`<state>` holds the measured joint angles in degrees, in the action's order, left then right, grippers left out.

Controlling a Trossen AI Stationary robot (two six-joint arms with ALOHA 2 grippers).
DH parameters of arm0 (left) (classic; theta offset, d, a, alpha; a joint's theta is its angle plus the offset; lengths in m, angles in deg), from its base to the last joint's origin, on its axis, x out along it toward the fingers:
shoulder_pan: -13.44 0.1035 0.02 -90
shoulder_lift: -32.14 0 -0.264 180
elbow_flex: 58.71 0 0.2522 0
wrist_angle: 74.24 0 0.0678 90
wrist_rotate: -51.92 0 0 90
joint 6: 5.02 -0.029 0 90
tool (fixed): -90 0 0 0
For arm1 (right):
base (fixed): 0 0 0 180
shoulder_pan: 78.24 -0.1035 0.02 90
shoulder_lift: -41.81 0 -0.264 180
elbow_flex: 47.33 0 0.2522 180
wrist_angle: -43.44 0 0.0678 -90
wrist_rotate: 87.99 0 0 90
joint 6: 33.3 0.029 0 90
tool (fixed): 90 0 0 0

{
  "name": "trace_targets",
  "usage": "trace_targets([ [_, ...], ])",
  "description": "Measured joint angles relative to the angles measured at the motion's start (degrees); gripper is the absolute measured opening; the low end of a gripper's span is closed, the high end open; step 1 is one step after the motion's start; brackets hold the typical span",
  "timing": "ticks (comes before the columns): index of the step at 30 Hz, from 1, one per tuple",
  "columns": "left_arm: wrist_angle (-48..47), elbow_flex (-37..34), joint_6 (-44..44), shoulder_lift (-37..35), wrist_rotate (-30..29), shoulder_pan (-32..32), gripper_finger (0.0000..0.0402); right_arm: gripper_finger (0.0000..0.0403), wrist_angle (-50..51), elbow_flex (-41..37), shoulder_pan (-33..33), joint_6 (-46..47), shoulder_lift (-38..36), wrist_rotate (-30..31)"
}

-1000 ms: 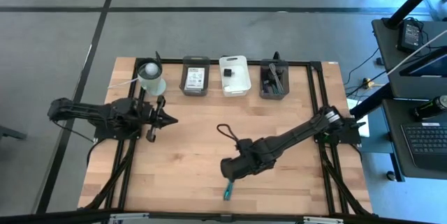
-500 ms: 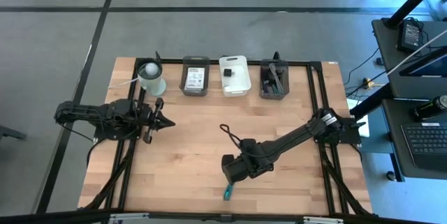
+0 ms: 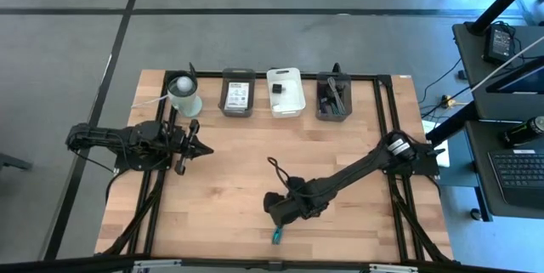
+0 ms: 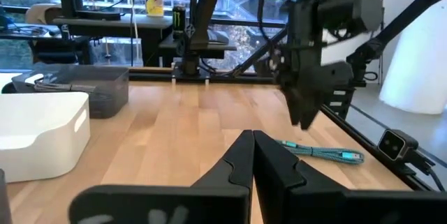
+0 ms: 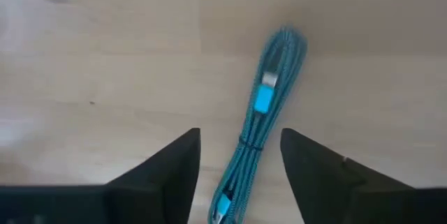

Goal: Pick and place items into bin
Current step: Put the blue charger cable into the right black bin

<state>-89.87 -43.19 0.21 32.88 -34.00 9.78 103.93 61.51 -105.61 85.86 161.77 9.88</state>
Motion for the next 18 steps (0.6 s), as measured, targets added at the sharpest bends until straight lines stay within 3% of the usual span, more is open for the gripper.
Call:
trace_targets([
  [5, 0.07, 0.00, 0.00, 0.00, 0.01, 0.00, 0.0005, 0.0212, -8.80, -8.14, 0.59, 2.75, 0.02, -5.56],
  [11, 0.13, 0.00, 0.00, 0.00, 0.01, 0.00, 0.0004, 0.0210, -13.43, -12.93, 0.72, 3.60, -0.20, -6.51],
  [18, 0.15, 0.00, 0.00, 0.00, 0.03, 0.00, 0.0008, 0.0146, -5.82, -12.90, 1.29, -2.07, -0.22, -9.26],
])
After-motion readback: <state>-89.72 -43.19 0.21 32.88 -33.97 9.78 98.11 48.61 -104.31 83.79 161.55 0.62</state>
